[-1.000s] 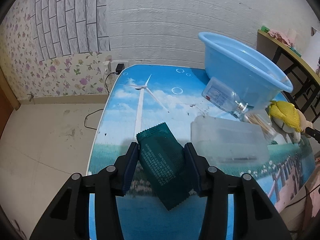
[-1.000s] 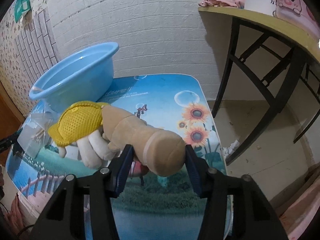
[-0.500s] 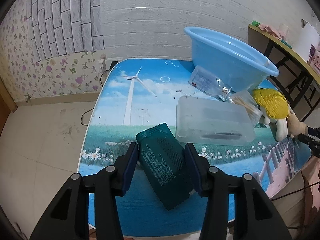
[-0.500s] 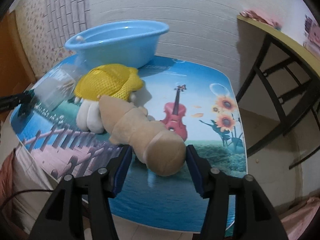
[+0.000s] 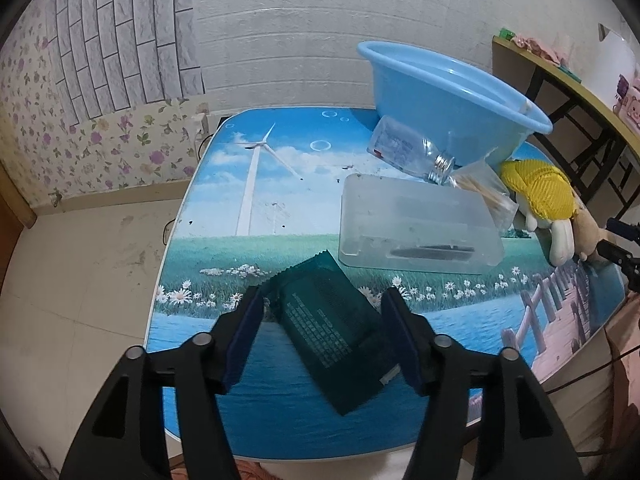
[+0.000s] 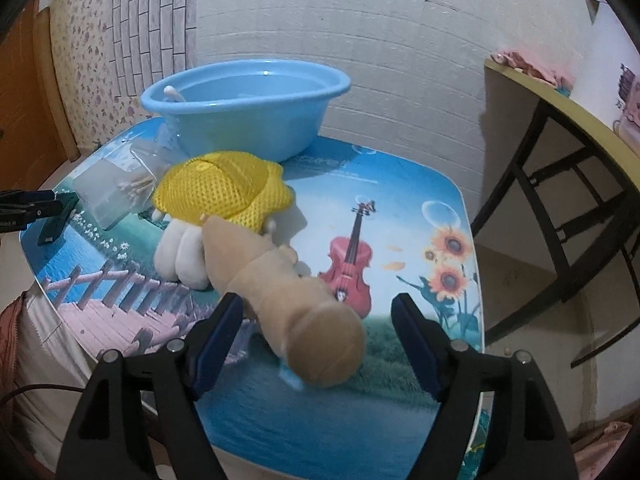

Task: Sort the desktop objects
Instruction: 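Grasp the green packet with the left gripper while the right grasps the tan plush, then lift the green packet with the left gripper while the right lifts the tan plush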

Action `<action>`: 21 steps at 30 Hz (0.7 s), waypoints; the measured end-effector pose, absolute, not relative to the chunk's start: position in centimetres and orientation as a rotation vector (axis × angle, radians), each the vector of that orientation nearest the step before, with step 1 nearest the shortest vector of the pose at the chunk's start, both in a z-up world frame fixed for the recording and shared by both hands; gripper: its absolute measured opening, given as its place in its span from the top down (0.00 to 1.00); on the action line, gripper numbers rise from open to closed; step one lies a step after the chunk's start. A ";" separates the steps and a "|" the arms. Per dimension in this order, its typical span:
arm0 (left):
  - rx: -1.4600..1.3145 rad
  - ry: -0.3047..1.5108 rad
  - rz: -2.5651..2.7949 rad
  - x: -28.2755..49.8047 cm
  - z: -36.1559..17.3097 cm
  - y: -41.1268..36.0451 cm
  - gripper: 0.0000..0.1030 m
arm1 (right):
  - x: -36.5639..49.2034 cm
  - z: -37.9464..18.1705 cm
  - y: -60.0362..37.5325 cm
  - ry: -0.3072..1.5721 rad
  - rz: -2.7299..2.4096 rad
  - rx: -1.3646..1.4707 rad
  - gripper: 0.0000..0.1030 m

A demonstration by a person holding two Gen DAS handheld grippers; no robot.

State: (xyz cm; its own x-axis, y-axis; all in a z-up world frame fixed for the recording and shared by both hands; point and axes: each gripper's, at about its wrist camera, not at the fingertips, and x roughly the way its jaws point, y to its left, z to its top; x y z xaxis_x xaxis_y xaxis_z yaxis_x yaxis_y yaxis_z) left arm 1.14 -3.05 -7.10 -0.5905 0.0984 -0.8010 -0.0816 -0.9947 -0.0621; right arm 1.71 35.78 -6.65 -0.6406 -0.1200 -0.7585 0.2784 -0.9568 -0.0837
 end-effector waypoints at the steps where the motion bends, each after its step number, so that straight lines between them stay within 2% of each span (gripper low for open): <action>1: -1.375 -0.032 2.718 1.1 -7.2 -3.0 0.38 | 1.5 -6.8 35.6 0.281 -2.638 1.203 0.24; 6: -1.419 -0.016 2.700 1.2 -8.2 -2.1 0.37 | 1.5 -7.3 35.0 0.266 -2.605 1.216 0.24; 8: -1.411 0.016 2.725 1.4 -8.5 -1.7 0.26 | 1.7 -7.6 34.6 0.259 -2.575 1.230 0.24; 10: -1.398 0.025 2.735 1.5 -8.5 -1.4 0.24 | 1.9 -7.8 34.1 0.262 -2.549 1.236 0.24; 16: -1.367 0.017 2.744 1.6 -8.4 -1.1 0.26 | 2.6 -7.9 33.0 0.310 -2.533 1.238 0.22; 19: -1.339 0.008 2.768 1.9 -8.2 -1.3 0.53 | 2.7 -7.7 32.9 0.306 -2.517 1.242 0.22; 21: -1.323 -0.030 2.747 2.0 -8.1 -1.5 0.61 | 2.8 -7.4 33.1 0.264 -2.488 1.234 0.22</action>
State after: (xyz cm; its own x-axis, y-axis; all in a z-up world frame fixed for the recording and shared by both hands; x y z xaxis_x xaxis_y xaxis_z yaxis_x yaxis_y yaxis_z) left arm 1.95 -1.53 -8.07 -0.6201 0.0919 -0.7791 -0.0746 -0.9955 -0.0580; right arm 2.85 33.07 -7.38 -0.5593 -0.2263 -0.7975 0.3883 -0.9214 -0.0109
